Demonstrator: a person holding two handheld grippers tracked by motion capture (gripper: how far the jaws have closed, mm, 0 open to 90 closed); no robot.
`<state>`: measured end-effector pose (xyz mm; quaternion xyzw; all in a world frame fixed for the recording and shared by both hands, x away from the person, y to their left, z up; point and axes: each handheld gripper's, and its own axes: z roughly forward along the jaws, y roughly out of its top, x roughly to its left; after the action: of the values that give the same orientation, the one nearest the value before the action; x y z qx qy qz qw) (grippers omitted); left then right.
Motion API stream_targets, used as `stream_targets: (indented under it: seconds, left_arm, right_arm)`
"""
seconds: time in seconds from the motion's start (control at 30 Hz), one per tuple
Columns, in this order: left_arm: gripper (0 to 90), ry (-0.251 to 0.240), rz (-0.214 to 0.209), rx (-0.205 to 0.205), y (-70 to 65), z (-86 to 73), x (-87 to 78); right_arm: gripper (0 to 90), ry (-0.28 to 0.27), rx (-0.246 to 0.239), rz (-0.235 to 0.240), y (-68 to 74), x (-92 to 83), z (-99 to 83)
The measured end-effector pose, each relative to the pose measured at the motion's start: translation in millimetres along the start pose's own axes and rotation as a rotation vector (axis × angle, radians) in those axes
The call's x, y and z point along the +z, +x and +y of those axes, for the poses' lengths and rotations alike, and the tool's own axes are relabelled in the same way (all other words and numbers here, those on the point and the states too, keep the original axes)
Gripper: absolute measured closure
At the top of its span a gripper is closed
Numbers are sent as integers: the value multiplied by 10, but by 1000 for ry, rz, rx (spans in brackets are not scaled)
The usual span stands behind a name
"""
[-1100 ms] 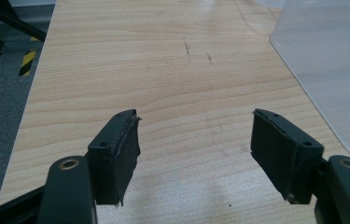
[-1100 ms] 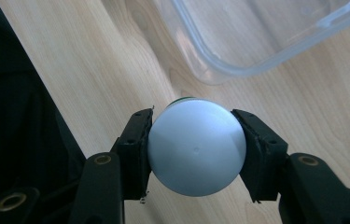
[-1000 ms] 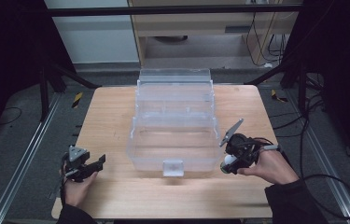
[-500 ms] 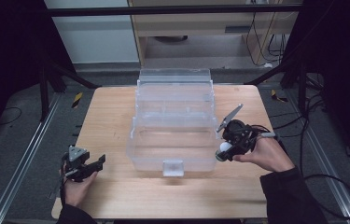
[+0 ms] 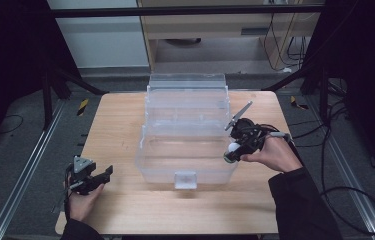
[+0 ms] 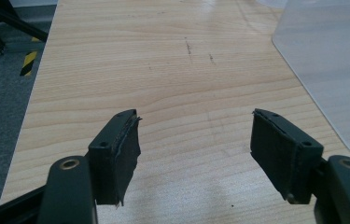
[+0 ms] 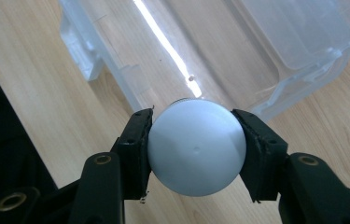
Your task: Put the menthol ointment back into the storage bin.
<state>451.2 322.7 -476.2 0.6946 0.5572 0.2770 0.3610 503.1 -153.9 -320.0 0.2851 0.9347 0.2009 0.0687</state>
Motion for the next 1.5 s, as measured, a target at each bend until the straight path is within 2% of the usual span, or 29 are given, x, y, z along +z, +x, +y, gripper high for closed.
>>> stream_targets:
  seconds: [0.13, 0.43, 0.7, 0.93, 1.5]
  left_arm:
    - [322, 1, 0, 0, 1, 0, 2]
    - [323, 1, -1, 1, 0, 0, 3]
    - [324, -1, -1, 0, 3, 1, 0]
    - [324, -2, 0, -1, 1, 2, 3]
    - [326, -2, 0, 1, 1, 3, 2]
  right_arm:
    - [503, -2, 5, 9, -27, 75, 56]
    - [503, 35, -7, -1, -71, 333, 146]
    - [503, 66, -15, -3, -91, 487, 178]
    - [504, 91, 9, 9, -144, 604, 125]
    - [503, 132, 13, 33, -174, 831, 9]
